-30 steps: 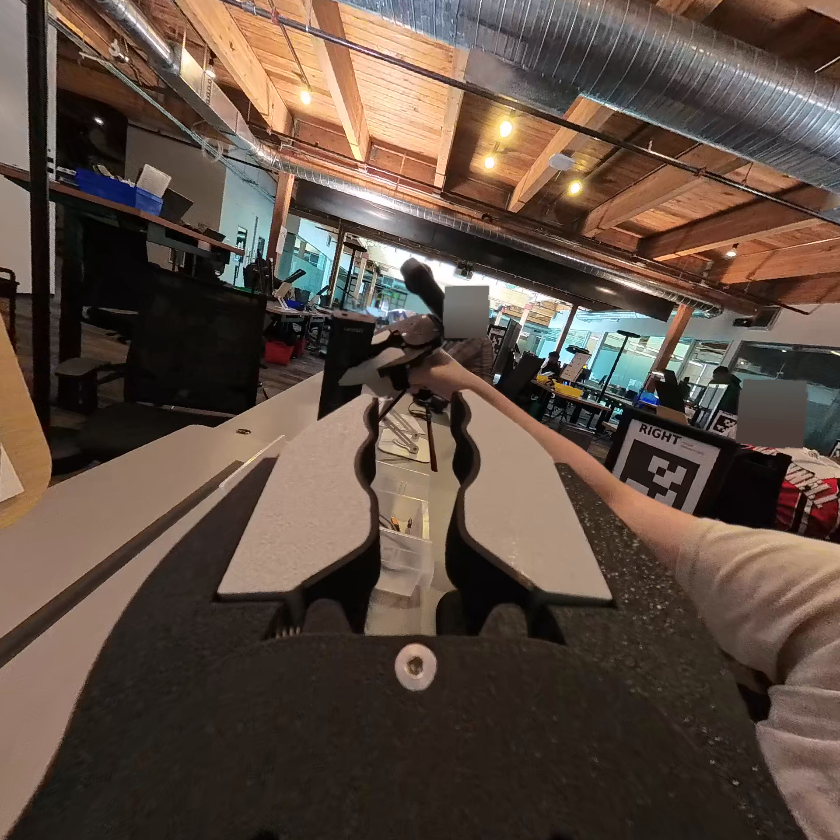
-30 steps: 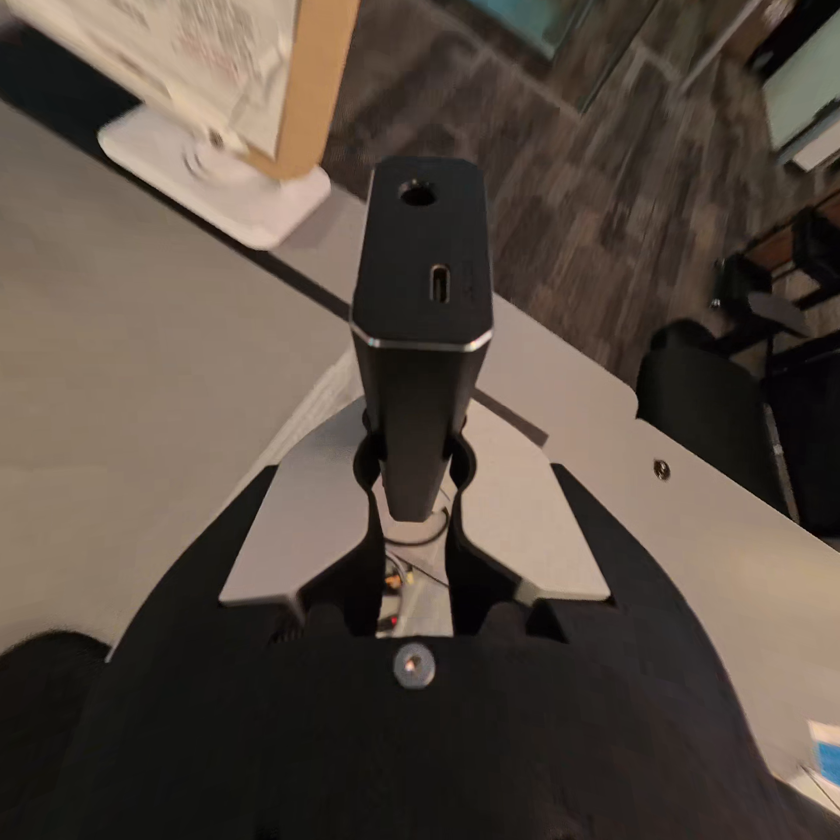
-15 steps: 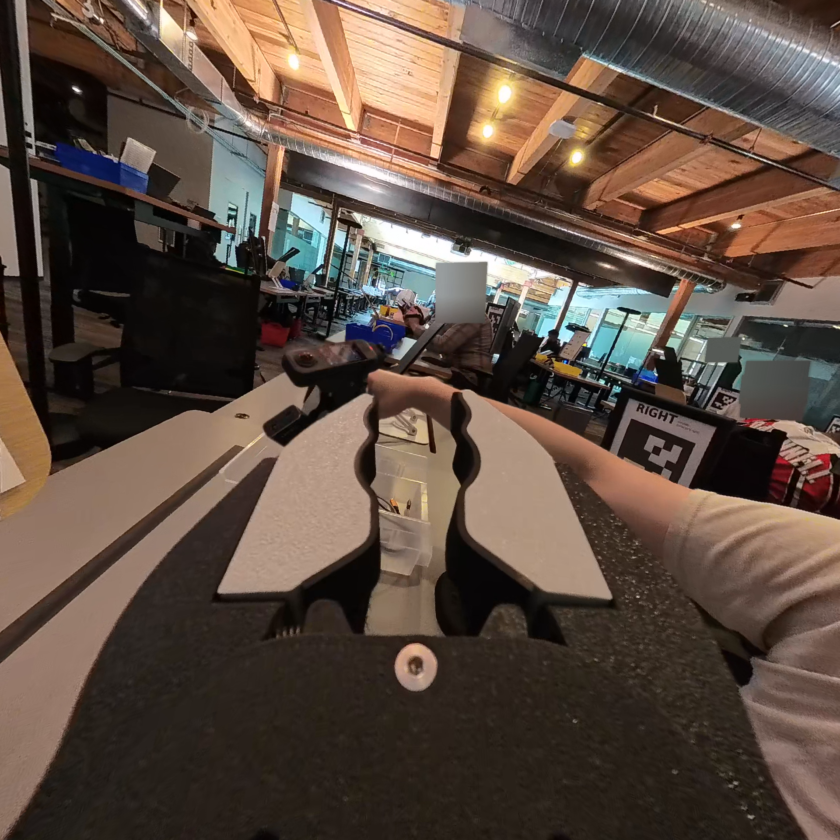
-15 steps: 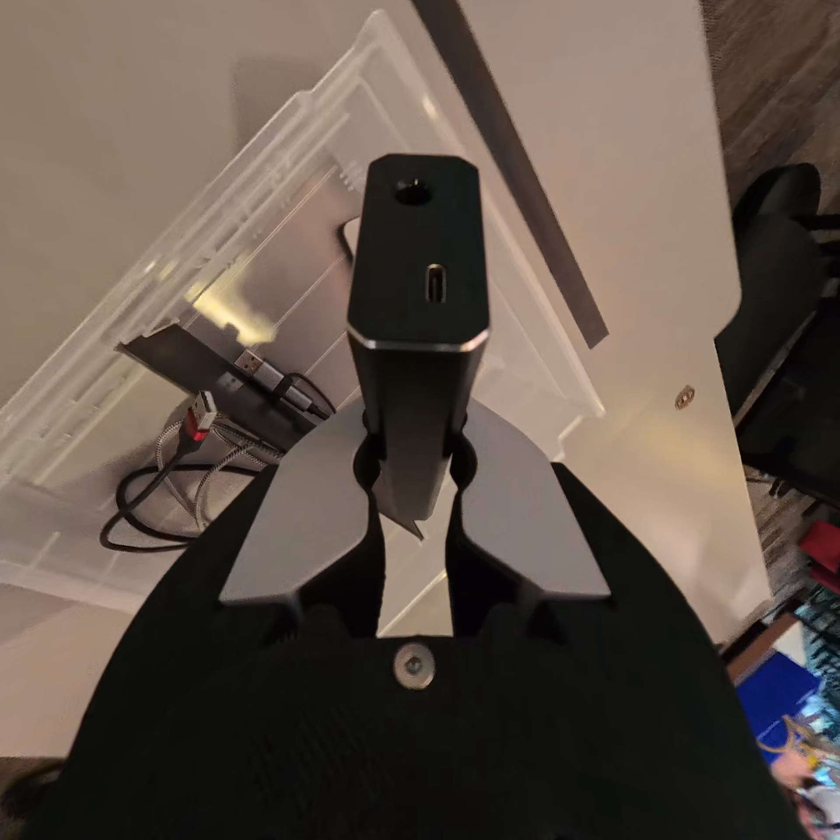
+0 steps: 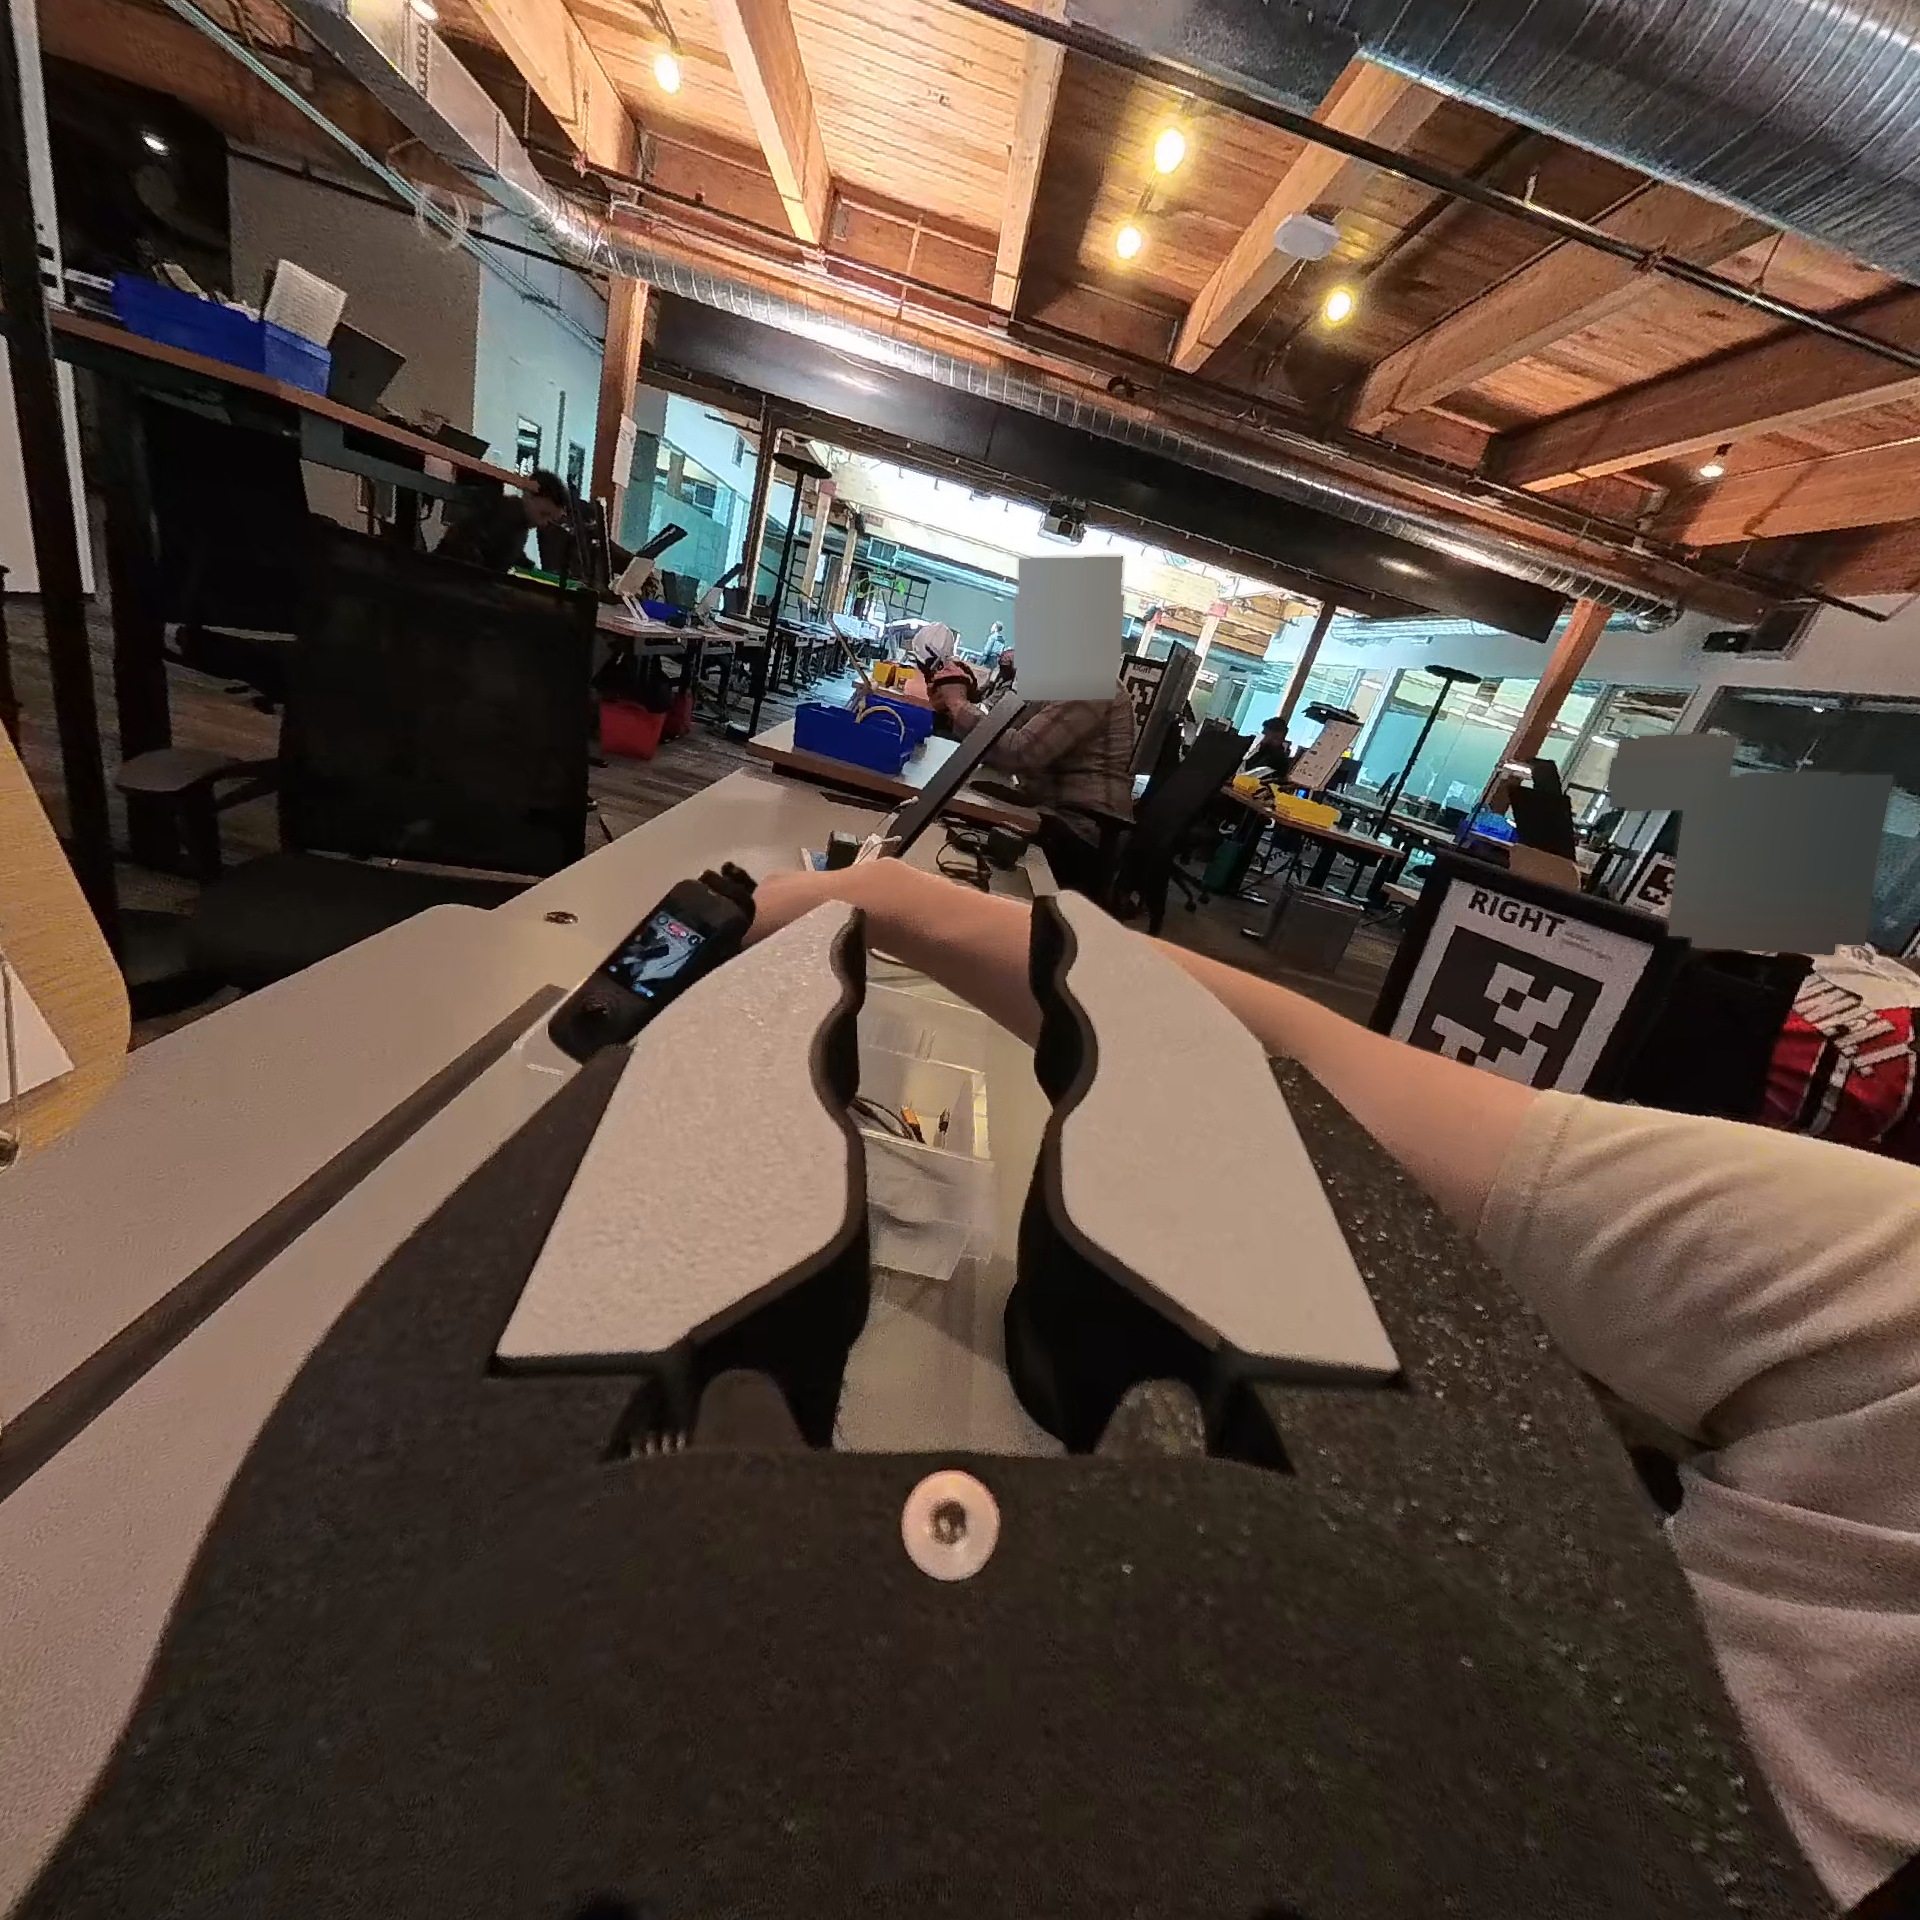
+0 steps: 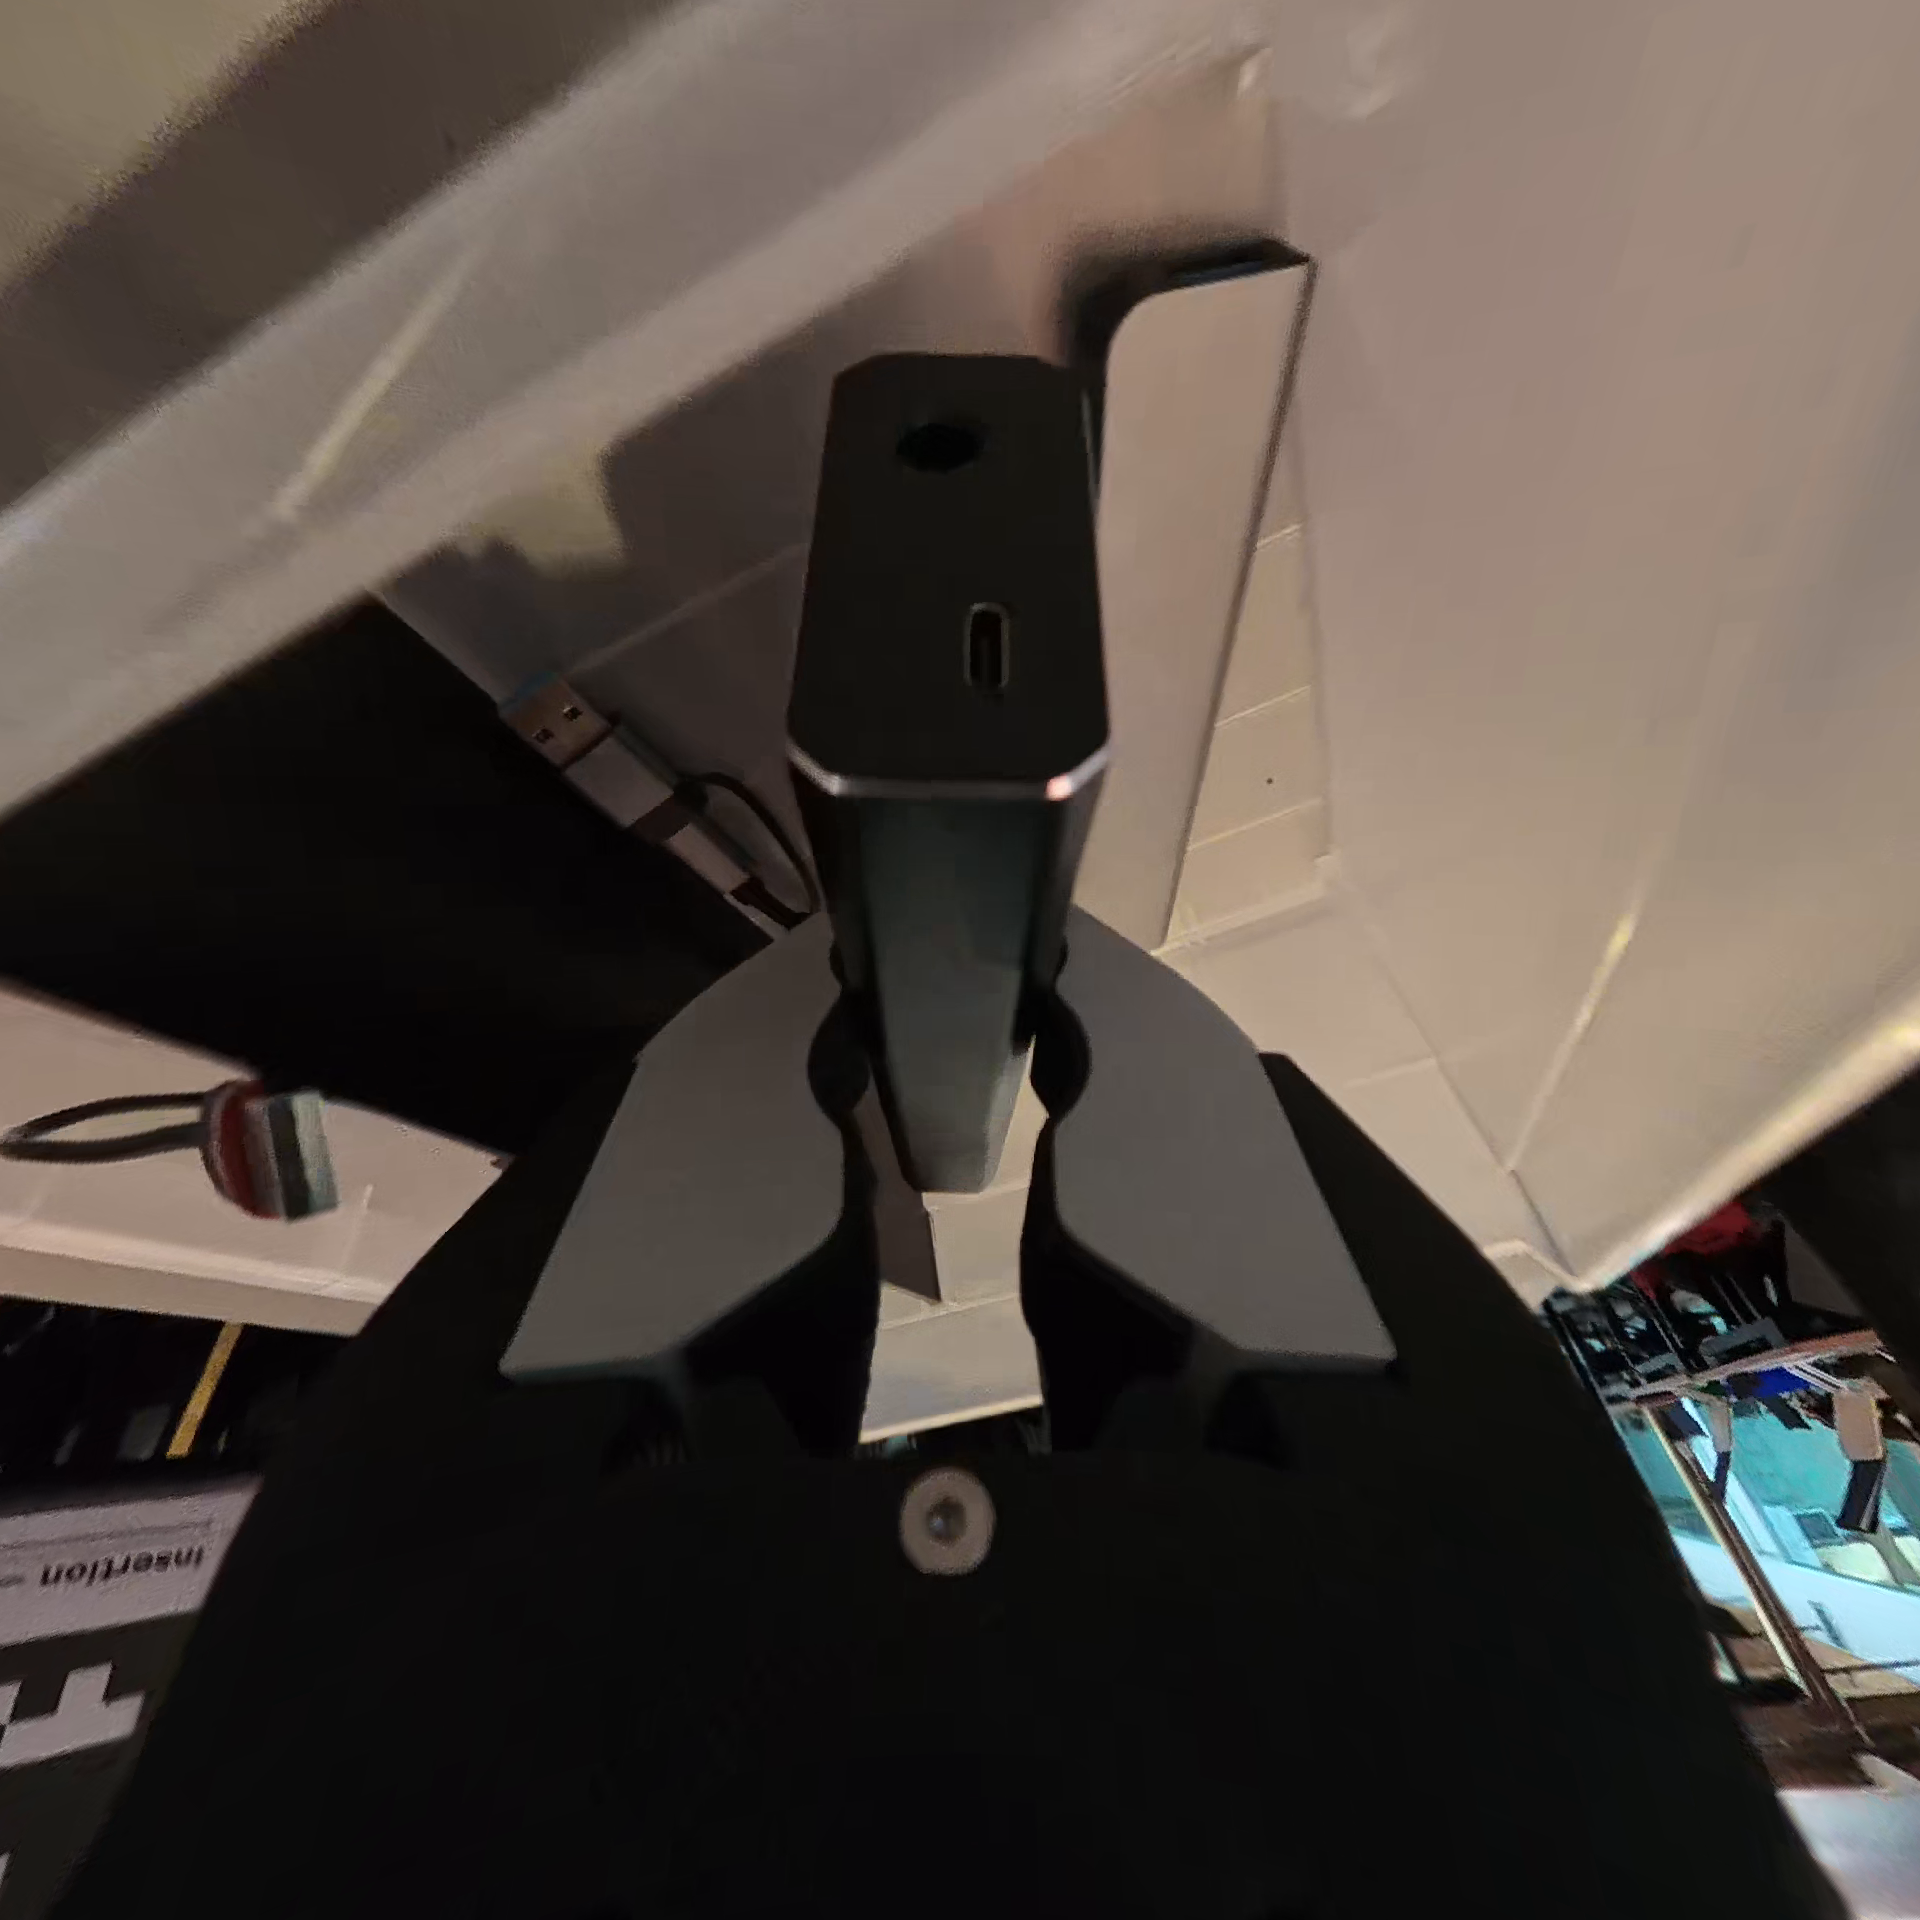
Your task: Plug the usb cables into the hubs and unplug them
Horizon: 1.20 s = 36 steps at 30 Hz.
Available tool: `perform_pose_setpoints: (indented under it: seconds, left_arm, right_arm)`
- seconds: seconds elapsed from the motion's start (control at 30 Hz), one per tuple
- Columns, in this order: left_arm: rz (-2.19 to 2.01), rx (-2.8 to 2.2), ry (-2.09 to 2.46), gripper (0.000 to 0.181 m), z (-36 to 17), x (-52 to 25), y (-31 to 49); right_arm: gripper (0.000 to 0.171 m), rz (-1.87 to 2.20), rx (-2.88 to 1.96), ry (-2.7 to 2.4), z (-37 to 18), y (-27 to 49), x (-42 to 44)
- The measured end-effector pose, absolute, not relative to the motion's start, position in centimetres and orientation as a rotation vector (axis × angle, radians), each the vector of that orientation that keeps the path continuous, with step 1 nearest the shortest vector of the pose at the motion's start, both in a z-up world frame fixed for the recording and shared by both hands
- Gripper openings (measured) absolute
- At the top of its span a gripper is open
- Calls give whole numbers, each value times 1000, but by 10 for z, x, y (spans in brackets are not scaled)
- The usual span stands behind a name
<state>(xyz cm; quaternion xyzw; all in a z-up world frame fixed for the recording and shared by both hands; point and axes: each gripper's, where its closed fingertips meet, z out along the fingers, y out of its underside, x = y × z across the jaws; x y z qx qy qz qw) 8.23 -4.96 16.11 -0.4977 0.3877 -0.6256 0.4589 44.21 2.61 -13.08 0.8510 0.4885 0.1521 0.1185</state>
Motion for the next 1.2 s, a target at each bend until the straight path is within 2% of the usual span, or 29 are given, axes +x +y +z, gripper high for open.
perform_pose_setpoints:
  seconds: [0.23, 0.4, 0.5, 0.6, 0.67, 0.8, 0.97, 1.03, 1.1, 1.2]
  left_arm:
    - [-1535, -1246, 964, 30, 157, 84, -48]
    - [-1531, -1242, 964, 30, 159, 82, -49]
    - [-1514, -1242, 968, 30, 161, 81, -50]
    - [-1489, -1255, 977, 30, 160, 82, -51]
    - [-1469, -1275, 988, 30, 157, 83, -51]
    - [-1396, -1327, 983, 30, 152, 80, -46]
    - [-1228, -1437, 954, 32, 144, 64, -31]
    - [-1116, -1493, 943, 35, 139, 53, -24]
    - [-992, -1545, 921, 37, 136, 40, -16]
    - [-855, -1615, 877, 39, 133, 16, -9]
  right_arm:
    - [33, 472, 2567, 1391, -132, 35, 447]
    - [31, 396, 3081, 1482, -67, 52, 427]
    - [30, 407, 3590, 1186, -6, 42, 442]
    - [36, 309, 3983, 621, 18, 4, 466]
    - [49, 328, 4048, 208, 7, -20, 490]
    - [49, 463, 3866, -82, -30, -45, 528]
    - [47, 217, 3756, -170, -64, -59, 534]
    - [43, 96, 3689, -224, -81, -67, 535]
    - [31, -119, 3623, -260, -97, -72, 527]
    - [13, -233, 3555, -331, -107, -78, 528]
